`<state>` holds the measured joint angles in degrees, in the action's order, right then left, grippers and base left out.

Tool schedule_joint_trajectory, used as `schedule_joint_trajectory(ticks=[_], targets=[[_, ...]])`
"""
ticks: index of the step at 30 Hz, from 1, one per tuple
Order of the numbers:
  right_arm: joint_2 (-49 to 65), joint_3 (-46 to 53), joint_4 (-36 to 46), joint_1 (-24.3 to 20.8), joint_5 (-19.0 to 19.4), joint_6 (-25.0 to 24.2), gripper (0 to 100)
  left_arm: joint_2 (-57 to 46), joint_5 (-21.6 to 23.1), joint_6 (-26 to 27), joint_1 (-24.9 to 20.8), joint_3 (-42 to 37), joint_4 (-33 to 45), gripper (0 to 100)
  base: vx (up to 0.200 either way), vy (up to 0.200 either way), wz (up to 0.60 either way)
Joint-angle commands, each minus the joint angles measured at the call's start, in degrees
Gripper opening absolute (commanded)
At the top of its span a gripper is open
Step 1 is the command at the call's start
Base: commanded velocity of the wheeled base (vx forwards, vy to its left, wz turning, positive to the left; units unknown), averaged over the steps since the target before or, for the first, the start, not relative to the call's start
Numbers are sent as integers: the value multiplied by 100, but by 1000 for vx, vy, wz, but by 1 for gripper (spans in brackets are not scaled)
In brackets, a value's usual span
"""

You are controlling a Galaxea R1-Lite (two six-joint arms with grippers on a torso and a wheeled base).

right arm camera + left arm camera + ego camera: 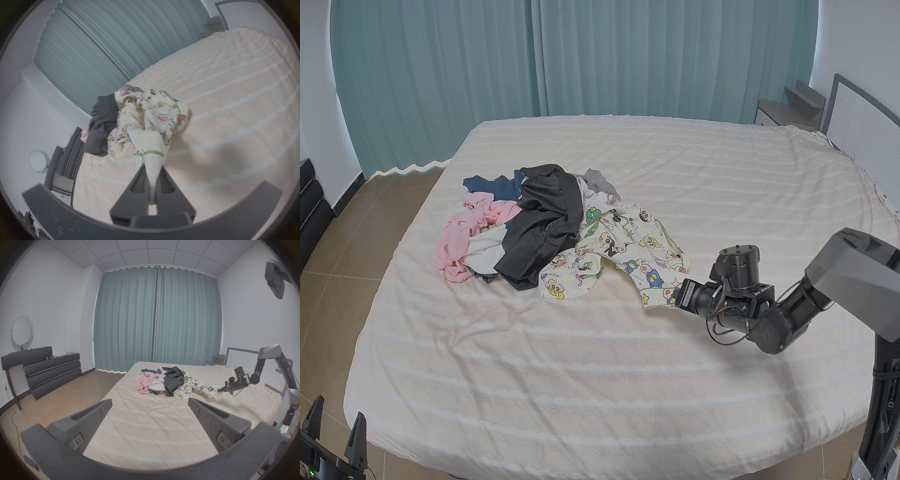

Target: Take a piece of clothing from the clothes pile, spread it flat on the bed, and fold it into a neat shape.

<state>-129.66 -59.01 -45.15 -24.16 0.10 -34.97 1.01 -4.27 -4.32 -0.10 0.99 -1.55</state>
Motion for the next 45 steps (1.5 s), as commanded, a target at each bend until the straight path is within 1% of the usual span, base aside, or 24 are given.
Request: schedule_joint_trajectory(ticks=[1,2,5,7,8,11,13,14,17,22,23,24,25,26,27,28,29,32,33,37,41,42,43,45], targets=[[2322,2746,-1848,-124,553,193,0,-101,207,273,1,-90,-39,100,0,0,0],[2735,3107,-2032,-133,676,202,0,-101,629,212,1,7,-232,100,0,0,0],[3421,3432,-2085,-150,887,325,0,-75,1332,168,-8,490,-443,100,0,0,0],[3693,3484,-2085,-150,992,360,0,101,1517,168,-8,701,-443,100,0,0,0],[3693,3484,-2085,-150,992,360,0,101,1517,168,-8,701,-443,100,0,0,0],[4326,3441,-1980,-212,1203,377,0,927,1745,168,-69,1360,-478,100,0,0,0],[4361,3432,-1971,-221,1221,386,0,980,1789,168,-87,1404,-478,100,0,0,0],[4625,3353,-1804,-256,1335,448,0,1507,2290,185,-201,1650,-469,100,0,0,0],[4862,3203,-1646,-264,1520,465,0,2140,2835,194,-201,1888,-460,100,0,0,0],[5073,2896,-1347,-256,1774,465,0,3010,3336,282,-245,1975,-460,100,0,0,0],[5108,2773,-1277,-256,1845,465,0,3318,3450,361,-342,1975,-460,100,0,0,0],[5117,2764,-1268,-256,1845,465,0,3353,3459,370,-359,1975,-460,100,0,0,0],[5152,2632,-1206,-256,1968,465,0,3748,3476,414,-553,1984,-469,100,0,0,0],[5152,2614,-1206,-256,1985,465,0,3775,3476,414,-570,1984,-469,100,0,0,0],[5179,2474,-1145,-256,2126,465,0,4205,3468,423,-808,1993,-487,100,0,0,0],[5188,2430,-1118,-264,2170,465,0,4346,3468,423,-878,1993,-496,100,0,0,0],[5196,2316,-1022,-300,2284,465,0,4680,3459,449,-1080,2002,-504,100,0,0,0],[5196,2289,-995,-326,2302,465,0,4742,3459,458,-1124,2002,-504,100,0,0,0],[5205,1894,-661,-511,2381,465,0,5480,3476,704,-1546,1975,-575,100,0,0,0],[5205,1516,-327,-713,2398,465,0,6157,3494,1020,-1897,1923,-575,100,0,0,0],[5214,1261,-72,-1056,2398,474,0,6886,3494,1170,-1977,1975,-689,100,0,0,0],[5214,1252,-64,-1064,2398,474,0,6912,3494,1179,-1977,1975,-707,100,0,0,0],[5214,1129,42,-1214,2398,474,0,7203,3494,1302,-1977,1932,-1032,100,0,0,0],[5205,1024,165,-1354,2390,474,0,7308,3512,1328,-1977,1852,-1577,100,0,0,0]])
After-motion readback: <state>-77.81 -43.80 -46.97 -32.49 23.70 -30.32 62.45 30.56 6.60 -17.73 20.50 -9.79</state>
